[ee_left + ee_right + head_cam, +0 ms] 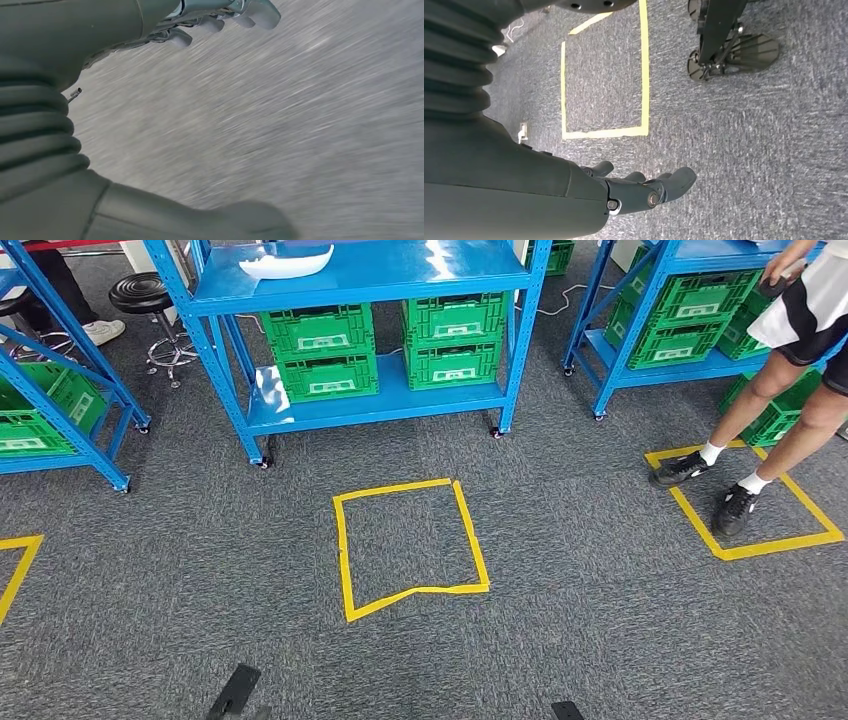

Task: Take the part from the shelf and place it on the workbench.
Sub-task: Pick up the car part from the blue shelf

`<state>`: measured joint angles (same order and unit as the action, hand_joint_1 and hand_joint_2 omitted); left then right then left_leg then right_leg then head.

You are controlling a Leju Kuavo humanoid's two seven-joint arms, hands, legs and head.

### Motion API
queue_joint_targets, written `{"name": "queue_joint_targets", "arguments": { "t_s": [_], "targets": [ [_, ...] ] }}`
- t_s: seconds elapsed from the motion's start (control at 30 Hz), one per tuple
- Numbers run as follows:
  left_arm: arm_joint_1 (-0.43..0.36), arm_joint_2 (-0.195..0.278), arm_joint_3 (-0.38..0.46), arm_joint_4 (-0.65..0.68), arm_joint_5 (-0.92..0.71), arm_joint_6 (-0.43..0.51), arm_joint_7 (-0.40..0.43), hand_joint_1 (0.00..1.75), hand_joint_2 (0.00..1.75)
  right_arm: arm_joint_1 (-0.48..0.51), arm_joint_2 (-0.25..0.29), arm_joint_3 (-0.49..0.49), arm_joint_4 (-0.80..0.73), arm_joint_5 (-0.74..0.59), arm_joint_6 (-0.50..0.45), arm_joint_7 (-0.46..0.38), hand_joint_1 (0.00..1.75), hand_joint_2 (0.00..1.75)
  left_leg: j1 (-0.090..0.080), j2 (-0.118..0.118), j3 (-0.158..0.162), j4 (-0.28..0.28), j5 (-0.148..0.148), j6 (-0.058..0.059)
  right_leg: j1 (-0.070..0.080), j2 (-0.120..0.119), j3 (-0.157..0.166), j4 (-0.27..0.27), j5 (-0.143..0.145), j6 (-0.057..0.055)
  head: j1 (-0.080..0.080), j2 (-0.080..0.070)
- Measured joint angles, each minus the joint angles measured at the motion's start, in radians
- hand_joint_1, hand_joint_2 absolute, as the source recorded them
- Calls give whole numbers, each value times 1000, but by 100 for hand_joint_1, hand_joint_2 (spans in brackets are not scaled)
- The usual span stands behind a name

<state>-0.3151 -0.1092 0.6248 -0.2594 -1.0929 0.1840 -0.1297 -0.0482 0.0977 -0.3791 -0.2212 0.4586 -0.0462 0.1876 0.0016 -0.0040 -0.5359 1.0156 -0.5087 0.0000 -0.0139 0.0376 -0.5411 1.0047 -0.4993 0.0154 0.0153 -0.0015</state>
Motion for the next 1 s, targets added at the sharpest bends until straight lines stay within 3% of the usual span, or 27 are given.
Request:
{"name": "queue_joint_targets", "arguments": {
  "t_s": [0.33, 0.63, 0.83, 0.97, 1.0],
  "targets": [
    [-340, 22, -34, -56, -23, 22, -154, 0, 0, -17, 8, -32, 16, 32, 11, 14, 0, 0, 0, 0, -1, 0, 4, -2, 0, 0, -2, 2, 3, -2, 0, 0],
    [-564, 62, -213, -117, -25, 96, -207, 0, 0, -20, 8, -55, 26, 52, 18, 17, 0, 0, 1, -1, -5, 0, 6, -4, 0, 0, -7, 3, 5, -2, 0, 0],
    [-662, 91, -351, -142, 6, 116, -211, 0, 0, -21, 8, -64, 28, 64, 23, 16, 0, 0, 1, -1, -6, 0, 6, -4, 0, 0, -8, 4, 5, -2, 0, 0],
    [-696, 114, -446, -140, 5, 77, -147, 0, 0, -22, 9, -70, 29, 69, 25, 14, 0, 175, -2, -1, -8, 3, 5, -1, -2, 0, -9, 2, 7, 0, 0, 0],
    [-700, 119, -468, -138, 0, 65, -132, 0, 0, -22, 10, -72, 29, 71, 25, 14, 0, 175, -3, -1, -9, 4, 5, 1, -4, 0, -9, 0, 8, 3, 0, 0]
  ]
}}
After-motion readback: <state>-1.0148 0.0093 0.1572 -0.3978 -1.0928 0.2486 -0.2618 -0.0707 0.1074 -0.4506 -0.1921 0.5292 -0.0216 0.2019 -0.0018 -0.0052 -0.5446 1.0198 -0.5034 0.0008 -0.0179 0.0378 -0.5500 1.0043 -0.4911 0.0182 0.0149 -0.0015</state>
